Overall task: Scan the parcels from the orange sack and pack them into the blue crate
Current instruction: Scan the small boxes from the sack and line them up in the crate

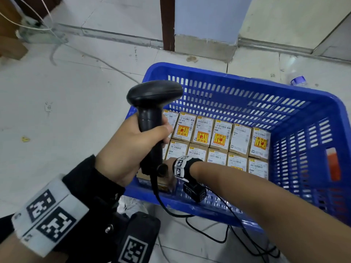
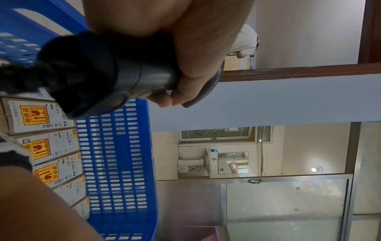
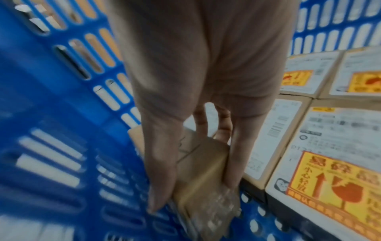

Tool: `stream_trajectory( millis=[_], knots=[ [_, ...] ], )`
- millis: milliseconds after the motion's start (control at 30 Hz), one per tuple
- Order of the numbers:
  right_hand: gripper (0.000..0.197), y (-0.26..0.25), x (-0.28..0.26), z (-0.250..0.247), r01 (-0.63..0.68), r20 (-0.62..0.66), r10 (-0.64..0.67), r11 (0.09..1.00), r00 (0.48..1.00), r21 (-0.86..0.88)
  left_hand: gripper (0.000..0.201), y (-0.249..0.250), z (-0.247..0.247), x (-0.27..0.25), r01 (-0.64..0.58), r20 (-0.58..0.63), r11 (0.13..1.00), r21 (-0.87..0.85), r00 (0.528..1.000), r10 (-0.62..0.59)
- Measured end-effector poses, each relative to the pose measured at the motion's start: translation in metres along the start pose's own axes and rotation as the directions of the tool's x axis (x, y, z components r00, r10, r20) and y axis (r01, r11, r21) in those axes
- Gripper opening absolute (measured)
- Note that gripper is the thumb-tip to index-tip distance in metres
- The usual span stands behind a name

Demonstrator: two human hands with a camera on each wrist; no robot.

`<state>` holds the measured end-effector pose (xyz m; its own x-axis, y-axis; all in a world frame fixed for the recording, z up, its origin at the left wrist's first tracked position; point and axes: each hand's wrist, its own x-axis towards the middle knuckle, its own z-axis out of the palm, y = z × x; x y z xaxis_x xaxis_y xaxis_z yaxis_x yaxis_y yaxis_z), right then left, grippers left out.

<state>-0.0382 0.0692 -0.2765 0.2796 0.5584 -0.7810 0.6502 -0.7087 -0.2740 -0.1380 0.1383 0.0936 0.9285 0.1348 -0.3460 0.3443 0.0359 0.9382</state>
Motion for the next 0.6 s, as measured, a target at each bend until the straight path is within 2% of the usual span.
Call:
stream_trajectory(
  millis=[67,167,267,367,400,467,533,600],
  knots=[
    [0.059,0.004,0.004,-0.003,-0.036,0.082,0.032,0.998,0.996,0.043,0.008,0.0,0.001,-0.001,-0.002,0.01,1.0,0.001,1.0,0.002],
    [0.033,-0.005,-0.039,-0.022,-0.077,0.138,0.067,0.994,0.988,0.073,0.005,0.001,0.001,-0.001,0.002,0.007,1.0,0.0,1.0,-0.002],
    [0.026,-0.004,-0.045,-0.013,-0.135,0.076,0.135,0.991,0.988,-0.003,0.005,0.0,0.003,0.001,0.011,-0.003,1.0,-0.002,1.0,-0.011],
    [0.022,0.004,-0.015,0.003,-0.145,0.05,0.143,0.989,0.988,0.032,0.006,0.0,0.007,0.001,0.014,-0.003,1.0,-0.005,1.0,-0.014],
    [0.018,0.0,-0.025,-0.004,-0.145,0.036,0.143,0.988,0.989,0.058,0.006,0.0,0.007,0.002,0.011,-0.001,1.0,0.001,1.0,-0.011],
    [0.008,-0.006,-0.049,-0.016,-0.087,0.022,0.084,0.977,0.996,0.194,0.006,0.001,0.009,0.003,0.008,0.005,1.0,0.011,1.0,-0.008],
    [0.021,-0.005,-0.06,-0.025,-0.034,-0.014,0.042,0.934,0.999,0.355,0.005,0.002,0.012,0.005,0.008,0.004,1.0,0.002,1.0,-0.008],
    [0.023,-0.001,-0.068,-0.031,-0.021,-0.009,0.029,0.868,1.0,0.496,0.005,0.004,0.016,0.007,0.013,0.006,1.0,-0.01,1.0,-0.013]
  ],
)
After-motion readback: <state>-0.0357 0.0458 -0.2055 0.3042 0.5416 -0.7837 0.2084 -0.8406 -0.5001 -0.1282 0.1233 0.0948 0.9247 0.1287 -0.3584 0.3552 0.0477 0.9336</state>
